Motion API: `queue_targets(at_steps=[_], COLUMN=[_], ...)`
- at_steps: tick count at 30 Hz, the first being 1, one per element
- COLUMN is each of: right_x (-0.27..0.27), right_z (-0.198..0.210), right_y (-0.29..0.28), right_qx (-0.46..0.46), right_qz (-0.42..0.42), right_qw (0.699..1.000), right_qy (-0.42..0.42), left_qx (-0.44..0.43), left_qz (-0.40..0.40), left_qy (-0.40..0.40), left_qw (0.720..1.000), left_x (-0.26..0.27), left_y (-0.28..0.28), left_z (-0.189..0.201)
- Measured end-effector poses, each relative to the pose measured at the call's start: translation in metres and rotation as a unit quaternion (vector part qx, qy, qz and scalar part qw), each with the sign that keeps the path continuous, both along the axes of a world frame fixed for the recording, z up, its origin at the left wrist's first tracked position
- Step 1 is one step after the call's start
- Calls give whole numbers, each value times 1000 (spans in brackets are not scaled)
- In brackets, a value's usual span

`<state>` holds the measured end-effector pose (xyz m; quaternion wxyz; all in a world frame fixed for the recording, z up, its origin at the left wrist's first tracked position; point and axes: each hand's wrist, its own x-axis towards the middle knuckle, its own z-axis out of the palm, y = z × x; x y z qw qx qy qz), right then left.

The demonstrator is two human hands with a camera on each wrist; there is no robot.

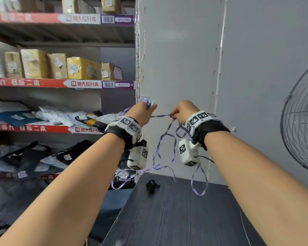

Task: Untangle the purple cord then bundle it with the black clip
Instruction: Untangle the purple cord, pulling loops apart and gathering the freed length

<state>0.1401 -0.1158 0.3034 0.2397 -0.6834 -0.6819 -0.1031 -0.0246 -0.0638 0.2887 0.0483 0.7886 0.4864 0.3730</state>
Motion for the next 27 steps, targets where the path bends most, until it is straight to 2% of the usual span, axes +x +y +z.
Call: queue_targets(at_steps=[6,19,27], right_x=[-3,-3,0], right_z=[5,4,5], right_y=[-7,-7,-6], right_qx=[33,48,28], right_qz=[-2,26,27], right_qw=[999,996,998], right_qy=[26,75,46], left_qx=[-17,3,1], left_qz=[24,-12,-14], left_qy=[-20,-23,-11], left_qw=[999,1000,1000], left_x=[0,0,2], left_y=[-12,-6,-7], left_z=[8,-2,-5])
